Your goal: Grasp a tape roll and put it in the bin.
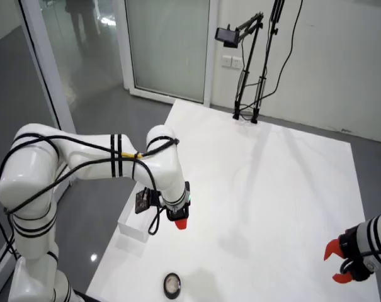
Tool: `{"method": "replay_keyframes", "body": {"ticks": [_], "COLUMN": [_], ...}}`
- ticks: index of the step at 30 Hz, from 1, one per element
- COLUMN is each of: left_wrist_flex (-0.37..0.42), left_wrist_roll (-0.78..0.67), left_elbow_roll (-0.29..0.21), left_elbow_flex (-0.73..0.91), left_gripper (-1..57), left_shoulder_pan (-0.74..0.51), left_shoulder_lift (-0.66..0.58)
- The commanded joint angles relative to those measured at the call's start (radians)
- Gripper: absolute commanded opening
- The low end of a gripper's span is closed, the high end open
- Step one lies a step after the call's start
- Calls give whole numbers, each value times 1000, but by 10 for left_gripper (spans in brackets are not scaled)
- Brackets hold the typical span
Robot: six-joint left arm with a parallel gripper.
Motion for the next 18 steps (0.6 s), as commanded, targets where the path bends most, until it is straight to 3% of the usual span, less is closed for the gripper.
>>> {"method": "replay_keyframes", "body": {"ticks": [1,18], "left_wrist_flex": [-6,-133], "left_wrist_roll": [-51,-68], "left_elbow_roll": [-55,-55], "left_elbow_flex": [144,144], "left_gripper": [147,179], "left_shoulder_pan": [7,8], "left_shoulder_lift": [124,339]}}
